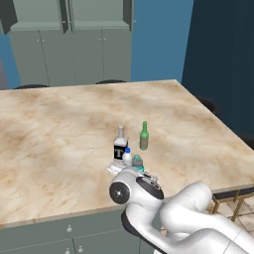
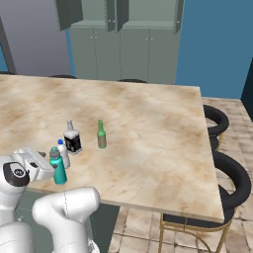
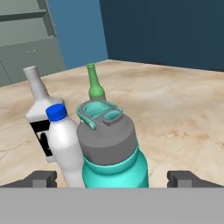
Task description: Sort all alcoholic drinks to one cabinet, and non-alcoholic drinks to the other.
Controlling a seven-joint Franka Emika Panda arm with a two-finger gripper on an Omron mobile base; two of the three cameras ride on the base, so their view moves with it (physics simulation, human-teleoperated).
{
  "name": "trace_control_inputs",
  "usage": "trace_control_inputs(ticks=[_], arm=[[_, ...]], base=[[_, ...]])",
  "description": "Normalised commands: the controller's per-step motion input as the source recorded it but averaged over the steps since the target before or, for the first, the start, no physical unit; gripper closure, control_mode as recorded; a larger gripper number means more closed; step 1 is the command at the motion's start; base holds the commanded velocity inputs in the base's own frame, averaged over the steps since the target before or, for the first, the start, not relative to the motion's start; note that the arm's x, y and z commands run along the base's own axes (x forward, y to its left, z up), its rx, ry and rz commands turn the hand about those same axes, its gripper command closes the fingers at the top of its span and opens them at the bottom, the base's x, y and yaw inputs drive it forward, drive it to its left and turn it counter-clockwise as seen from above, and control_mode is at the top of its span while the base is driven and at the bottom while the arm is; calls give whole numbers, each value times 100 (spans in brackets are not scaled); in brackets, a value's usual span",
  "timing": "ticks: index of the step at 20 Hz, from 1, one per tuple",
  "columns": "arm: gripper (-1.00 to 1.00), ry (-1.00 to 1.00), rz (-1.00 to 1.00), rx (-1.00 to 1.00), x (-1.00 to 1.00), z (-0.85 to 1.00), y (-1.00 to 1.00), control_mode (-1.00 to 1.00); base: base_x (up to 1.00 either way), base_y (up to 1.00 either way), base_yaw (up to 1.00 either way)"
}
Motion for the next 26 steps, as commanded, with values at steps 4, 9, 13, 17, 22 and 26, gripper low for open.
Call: trace_control_inputs(ticks=[4,9,13,17,22,26], arm=[[-100,0,0,0,3,-10,-13,-100],[-100,0,1,0,10,-4,0,-100],[-100,0,1,0,6,-3,0,-100],[-100,0,1,0,0,-6,0,-100],[-100,-2,0,0,3,0,-10,-100],[-100,0,0,0,13,0,-7,-100]], base=[[0,0,0],[0,0,0],[0,0,0],[0,0,0],[0,0,0],[0,0,0]])
